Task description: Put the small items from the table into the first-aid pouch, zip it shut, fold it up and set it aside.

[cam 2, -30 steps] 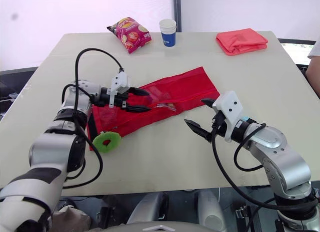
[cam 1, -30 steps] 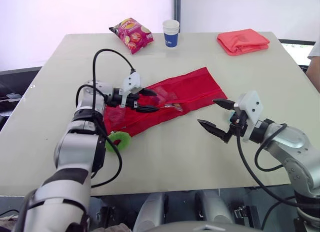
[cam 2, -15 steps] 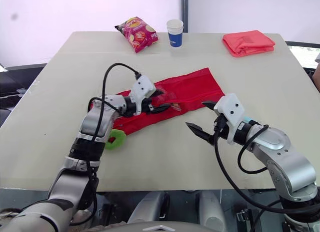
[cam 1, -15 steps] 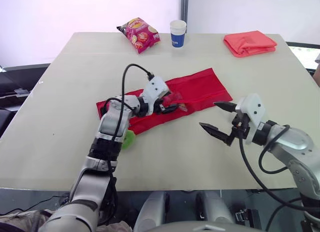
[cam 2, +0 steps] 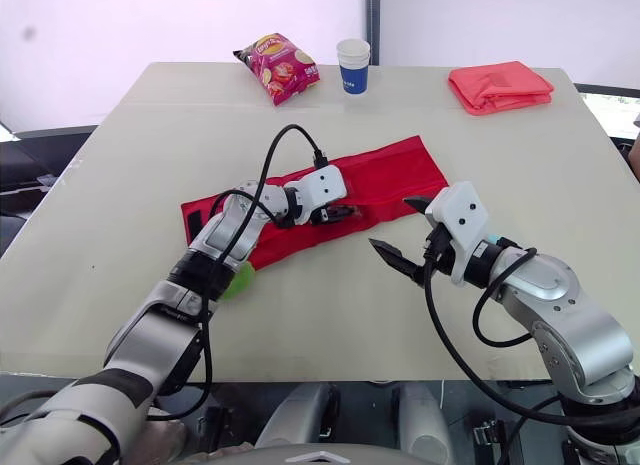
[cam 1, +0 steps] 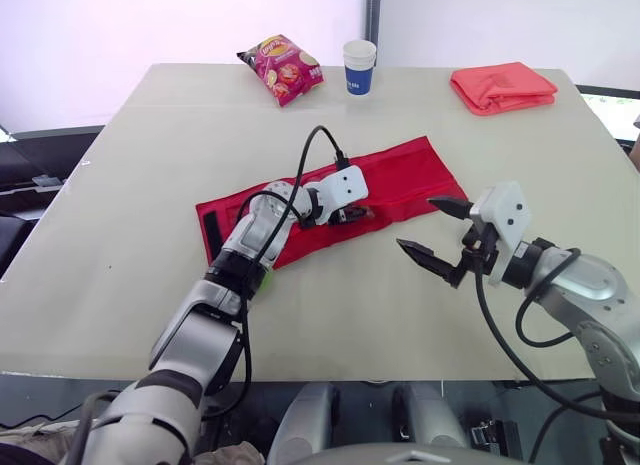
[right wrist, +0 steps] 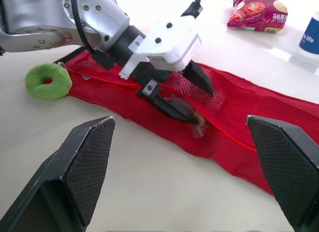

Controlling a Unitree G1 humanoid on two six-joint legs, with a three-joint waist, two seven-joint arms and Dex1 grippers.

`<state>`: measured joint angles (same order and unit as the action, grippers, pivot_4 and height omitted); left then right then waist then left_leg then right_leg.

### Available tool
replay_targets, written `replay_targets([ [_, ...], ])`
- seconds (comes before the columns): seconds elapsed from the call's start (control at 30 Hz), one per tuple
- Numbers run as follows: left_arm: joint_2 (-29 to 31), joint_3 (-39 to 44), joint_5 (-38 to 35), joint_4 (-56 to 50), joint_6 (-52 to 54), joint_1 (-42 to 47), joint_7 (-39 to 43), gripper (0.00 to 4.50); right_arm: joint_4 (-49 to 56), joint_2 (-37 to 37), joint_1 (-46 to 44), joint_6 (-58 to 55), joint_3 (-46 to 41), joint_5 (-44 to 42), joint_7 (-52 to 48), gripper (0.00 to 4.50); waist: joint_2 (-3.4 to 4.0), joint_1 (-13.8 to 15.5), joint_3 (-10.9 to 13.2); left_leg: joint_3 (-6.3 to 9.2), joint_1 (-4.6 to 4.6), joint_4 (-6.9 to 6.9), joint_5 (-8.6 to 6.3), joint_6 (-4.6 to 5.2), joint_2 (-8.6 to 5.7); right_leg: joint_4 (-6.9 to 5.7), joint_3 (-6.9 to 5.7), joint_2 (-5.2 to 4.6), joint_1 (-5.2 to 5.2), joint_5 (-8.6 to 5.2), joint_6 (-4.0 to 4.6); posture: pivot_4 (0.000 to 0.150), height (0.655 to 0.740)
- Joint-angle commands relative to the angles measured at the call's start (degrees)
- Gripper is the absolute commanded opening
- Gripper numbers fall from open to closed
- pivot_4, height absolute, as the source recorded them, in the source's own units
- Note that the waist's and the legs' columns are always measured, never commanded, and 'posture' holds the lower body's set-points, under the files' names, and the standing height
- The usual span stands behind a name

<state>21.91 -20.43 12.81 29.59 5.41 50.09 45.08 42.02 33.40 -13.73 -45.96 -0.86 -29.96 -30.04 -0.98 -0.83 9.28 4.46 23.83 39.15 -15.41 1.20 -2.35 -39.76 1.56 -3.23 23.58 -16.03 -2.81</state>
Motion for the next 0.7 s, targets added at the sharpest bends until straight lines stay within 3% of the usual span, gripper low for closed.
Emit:
replay_targets([
  [0.03,-0.5,-0.6,1.3,6.6,-7.4,2.5,-0.8,1.25,2.4,0.3,0.2,0.2,-0.5,-0.2,1.0,4.5,0.0,0.0,0.0,0.0,0.0,0.0,0.0,0.0,0.0,0.0,0.0,0.0,0.0,0.0,0.0,0.15,0.74],
  [0.13,0.7,-1.9,2.8,12.7,-16.2,4.6,0.3,0.09,2.7,0.1,0.3,0.0,-0.7,-0.3,1.8,4.5,0.0,-0.1,0.0,0.0,0.0,0.0,0.0,0.0,-0.01,-0.01,-0.01,0.0,0.0,0.0,0.0,0.15,0.74],
  [0.33,3.2,-3.6,4.0,24.0,-40.1,9.1,3.7,0.09,3.4,0.7,1.1,-0.4,-1.3,-0.7,2.5,4.5,-0.01,-0.1,0.0,0.0,0.0,-0.01,0.0,0.0,-0.02,0.0,-0.01,0.01,0.01,0.0,0.0,0.15,0.74],
  [0.47,4.0,-3.3,1.2,29.7,-56.0,11.3,11.0,0.09,4.0,1.0,1.4,-1.0,-2.1,-1.2,2.9,4.5,-0.01,0.0,0.0,0.0,0.01,-0.01,0.0,0.0,-0.02,0.0,-0.03,0.0,0.01,0.0,0.0,0.15,0.74],
  [0.7,4.5,-1.1,-3.3,37.0,-66.9,14.6,22.0,0.09,6.6,3.8,4.5,-3.1,-6.5,-3.6,3.0,4.5,-0.04,-0.1,0.0,0.01,0.04,0.0,-0.01,0.03,-0.05,0.03,-0.06,0.0,0.0,0.0,0.0,0.15,0.74],
])
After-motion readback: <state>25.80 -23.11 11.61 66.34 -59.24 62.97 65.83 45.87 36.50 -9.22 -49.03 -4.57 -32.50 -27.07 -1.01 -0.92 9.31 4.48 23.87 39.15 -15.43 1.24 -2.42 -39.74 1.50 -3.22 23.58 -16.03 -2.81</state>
